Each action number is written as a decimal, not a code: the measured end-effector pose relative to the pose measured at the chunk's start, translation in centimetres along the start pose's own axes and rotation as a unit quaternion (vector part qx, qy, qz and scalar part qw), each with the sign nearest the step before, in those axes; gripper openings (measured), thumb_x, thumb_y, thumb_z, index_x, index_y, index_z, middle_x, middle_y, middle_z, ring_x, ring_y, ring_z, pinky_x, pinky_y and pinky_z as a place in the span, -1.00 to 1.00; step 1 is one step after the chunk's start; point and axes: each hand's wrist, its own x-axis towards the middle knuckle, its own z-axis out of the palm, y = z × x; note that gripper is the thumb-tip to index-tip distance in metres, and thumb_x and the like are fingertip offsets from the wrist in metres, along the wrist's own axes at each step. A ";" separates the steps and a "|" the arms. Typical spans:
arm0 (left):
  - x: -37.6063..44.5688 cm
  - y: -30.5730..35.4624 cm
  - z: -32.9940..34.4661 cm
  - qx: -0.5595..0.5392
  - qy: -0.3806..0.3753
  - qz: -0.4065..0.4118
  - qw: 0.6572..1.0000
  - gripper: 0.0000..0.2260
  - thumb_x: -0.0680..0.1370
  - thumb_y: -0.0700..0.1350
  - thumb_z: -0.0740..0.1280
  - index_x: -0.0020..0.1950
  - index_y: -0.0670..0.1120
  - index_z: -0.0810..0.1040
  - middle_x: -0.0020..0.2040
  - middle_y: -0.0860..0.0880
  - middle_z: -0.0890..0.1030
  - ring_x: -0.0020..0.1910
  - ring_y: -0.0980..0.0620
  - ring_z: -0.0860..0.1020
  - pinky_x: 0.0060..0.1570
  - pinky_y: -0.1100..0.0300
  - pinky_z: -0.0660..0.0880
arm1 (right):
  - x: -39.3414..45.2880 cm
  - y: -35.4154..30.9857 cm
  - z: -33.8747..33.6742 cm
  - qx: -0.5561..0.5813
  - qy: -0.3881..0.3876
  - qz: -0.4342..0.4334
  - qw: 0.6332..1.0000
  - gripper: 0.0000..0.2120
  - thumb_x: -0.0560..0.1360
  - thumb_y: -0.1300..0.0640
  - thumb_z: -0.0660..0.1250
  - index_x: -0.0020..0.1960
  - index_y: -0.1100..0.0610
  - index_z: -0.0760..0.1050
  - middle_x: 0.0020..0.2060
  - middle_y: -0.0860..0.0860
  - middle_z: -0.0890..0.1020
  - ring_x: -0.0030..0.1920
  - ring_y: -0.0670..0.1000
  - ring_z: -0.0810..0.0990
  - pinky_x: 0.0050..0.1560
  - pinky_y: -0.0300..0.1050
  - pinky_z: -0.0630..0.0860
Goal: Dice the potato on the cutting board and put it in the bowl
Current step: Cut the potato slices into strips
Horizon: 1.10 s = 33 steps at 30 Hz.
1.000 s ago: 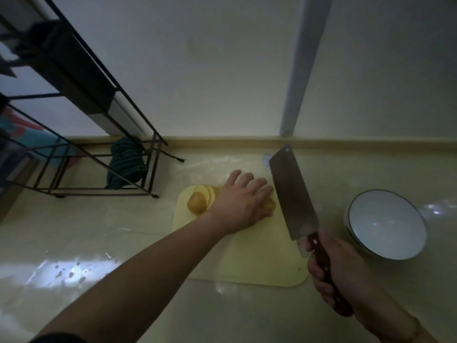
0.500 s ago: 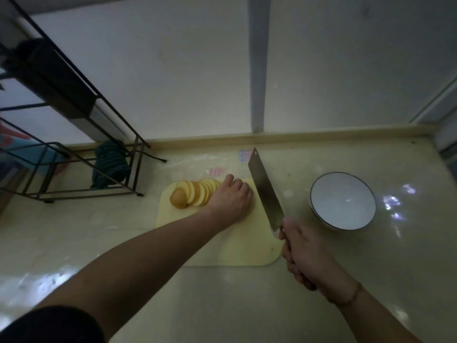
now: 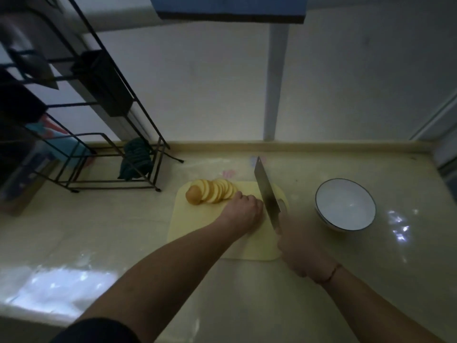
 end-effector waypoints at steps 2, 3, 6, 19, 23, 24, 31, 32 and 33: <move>-0.3 -0.4 0.6 -0.019 0.016 0.012 1.000 -0.70 0.68 -0.15 0.07 0.37 -0.22 0.34 0.19 -0.22 0.51 0.08 -0.19 0.54 0.11 -0.01 0.37 | -0.1 -0.4 0.3 -0.013 0.007 0.000 1.000 -0.49 0.62 -0.25 -0.01 0.00 0.19 0.42 -0.47 0.00 0.37 -0.58 -0.03 0.26 -0.52 -0.29 0.18; -0.5 -0.8 1.0 -0.031 0.021 0.019 0.999 -0.69 0.68 -0.15 0.08 0.39 -0.22 0.35 0.21 -0.22 0.48 0.11 -0.20 0.52 0.14 -0.03 0.36 | -0.2 -0.5 0.6 -0.018 0.013 0.001 1.000 -0.48 0.61 -0.25 -0.01 0.02 0.20 0.43 -0.46 0.01 0.38 -0.58 -0.03 0.26 -0.53 -0.30 0.18; -1.5 -1.8 3.9 -0.123 0.090 0.016 0.988 -0.67 0.64 -0.11 0.08 0.32 -0.19 0.47 0.15 -0.20 0.50 0.09 -0.21 0.50 0.12 -0.05 0.38 | -0.4 -0.1 1.6 -0.012 0.031 -0.004 0.999 -0.49 0.60 -0.28 -0.02 -0.03 0.14 0.43 -0.46 0.01 0.38 -0.56 -0.01 0.27 -0.51 -0.27 0.18; -0.7 -1.2 6.8 -0.428 0.264 -0.076 0.861 -0.81 0.50 -0.29 0.37 0.10 -0.20 0.65 0.00 -0.16 0.64 -0.04 -0.19 0.58 -0.07 0.02 0.54 | 0.8 1.3 4.5 -0.099 0.067 -0.067 0.991 -0.51 0.61 -0.21 0.01 -0.08 0.19 0.44 -0.39 0.06 0.48 -0.55 -0.06 0.38 -0.50 -0.22 0.26; -0.6 -1.6 7.5 -0.460 0.270 -0.080 0.842 -0.85 0.50 -0.28 0.40 0.04 -0.20 0.70 0.00 -0.12 0.66 -0.02 -0.12 0.61 -0.07 0.08 0.58 | 1.2 1.6 4.3 -0.097 0.050 -0.081 0.991 -0.52 0.60 -0.20 0.02 -0.11 0.20 0.40 -0.42 0.02 0.43 -0.51 -0.08 0.34 -0.43 -0.20 0.26; -0.7 -1.6 7.7 -0.464 0.270 -0.083 0.839 -0.86 0.50 -0.27 0.41 0.03 -0.20 0.70 -0.01 -0.11 0.66 -0.04 -0.11 0.62 -0.08 0.09 0.58 | 1.2 1.6 4.4 -0.101 0.051 -0.083 0.990 -0.51 0.60 -0.20 0.02 -0.11 0.21 0.40 -0.42 0.03 0.43 -0.52 -0.07 0.35 -0.43 -0.19 0.27; -0.4 -1.5 7.4 -0.464 0.269 -0.070 0.841 -0.70 0.55 -0.09 0.22 0.04 -0.20 0.71 -0.01 -0.12 0.66 -0.05 -0.14 0.63 -0.09 0.06 0.61 | 1.3 1.1 4.0 -0.101 0.055 -0.072 0.991 -0.48 0.61 -0.20 0.02 -0.07 0.27 0.41 -0.39 0.07 0.44 -0.55 -0.09 0.34 -0.50 -0.21 0.27; -0.5 -1.5 7.4 -0.461 0.271 -0.064 0.843 -0.69 0.55 -0.09 0.22 0.04 -0.21 0.70 -0.01 -0.13 0.66 -0.05 -0.15 0.63 -0.09 0.06 0.61 | 1.2 1.0 4.0 -0.103 0.055 -0.071 0.991 -0.48 0.61 -0.20 0.02 -0.07 0.26 0.41 -0.39 0.06 0.44 -0.56 -0.09 0.34 -0.51 -0.21 0.26; -0.7 -1.4 7.5 -0.458 0.273 -0.059 0.844 -0.70 0.55 -0.10 0.22 0.05 -0.21 0.70 0.00 -0.13 0.66 -0.05 -0.15 0.62 -0.09 0.06 0.60 | 1.1 1.0 4.0 -0.104 0.056 -0.070 0.991 -0.49 0.61 -0.20 0.02 -0.07 0.25 0.42 -0.39 0.06 0.44 -0.56 -0.11 0.33 -0.52 -0.22 0.25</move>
